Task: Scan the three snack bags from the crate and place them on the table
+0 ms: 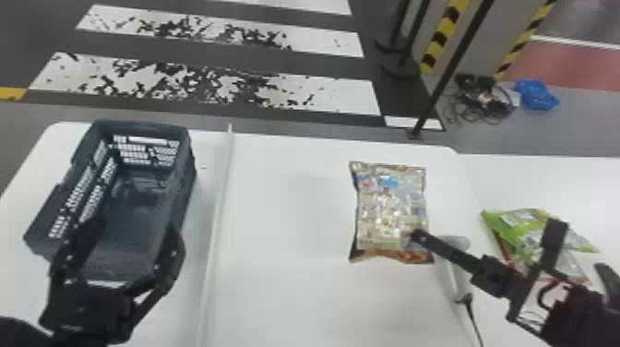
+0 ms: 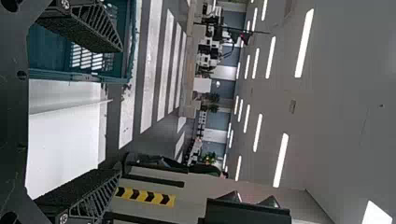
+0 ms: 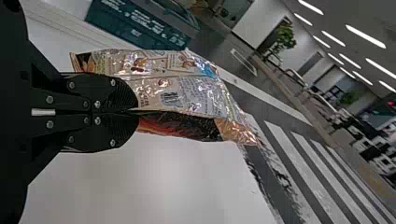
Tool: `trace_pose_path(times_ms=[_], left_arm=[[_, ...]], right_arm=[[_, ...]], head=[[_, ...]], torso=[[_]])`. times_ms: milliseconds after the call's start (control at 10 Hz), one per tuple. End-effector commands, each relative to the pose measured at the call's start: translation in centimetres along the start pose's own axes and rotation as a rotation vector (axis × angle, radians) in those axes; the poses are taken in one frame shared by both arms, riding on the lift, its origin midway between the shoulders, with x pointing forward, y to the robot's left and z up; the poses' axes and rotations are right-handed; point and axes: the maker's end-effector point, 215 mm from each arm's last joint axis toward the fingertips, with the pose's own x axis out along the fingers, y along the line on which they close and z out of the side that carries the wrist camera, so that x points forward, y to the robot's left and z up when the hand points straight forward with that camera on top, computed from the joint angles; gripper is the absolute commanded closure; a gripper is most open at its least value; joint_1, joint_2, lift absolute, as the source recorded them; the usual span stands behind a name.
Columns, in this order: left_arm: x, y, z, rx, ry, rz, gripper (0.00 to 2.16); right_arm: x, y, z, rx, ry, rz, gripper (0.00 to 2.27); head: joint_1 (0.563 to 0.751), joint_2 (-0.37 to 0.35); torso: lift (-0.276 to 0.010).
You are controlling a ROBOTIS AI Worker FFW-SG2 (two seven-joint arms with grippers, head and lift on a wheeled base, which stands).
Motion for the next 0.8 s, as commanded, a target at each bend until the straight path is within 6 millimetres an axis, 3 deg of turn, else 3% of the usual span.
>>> trace_pose_path(times_ms=[0,200,400,500,700], left_arm=[[0.0,0.0,-0.1,0.002,0.004,0.000,0.07],[-0.2,0.0,-0.2,0.017,0.010,-0.006,0.07],[-0.5,0.2,-0.8,0.023,0.027,-0.005,0.07],[-0.6,0.3,-1.0,0.025,0.034,-0.004,0.07],[-0.9,0.5,-1.5,0.031,0.046,-0.001,0.07]], right_arm=[[-1.3,-1.1,5.6,0.019,-0.155,-0.043,2.19],[-2.9,-5.4,12.0,-0.046,-0.336,-0.215,2.19],[-5.4,-12.9,16.6,-0.034,-0.495,-0.461,2.19],[-6.5,-16.5,18.0,-0.042,-0.540,-0.581,2.19],[-7.4,-20.6,21.4,-0.142,-0.578,-0.764,2.19]], head=[[0.695,-0.218],[0.695,-0.273],[0.695,-0.350],[0.695,-0.350],[0.695,-0.350]], torso=[[-0.037],[-0.037],[-0.037],[-0.037],[-0.037]])
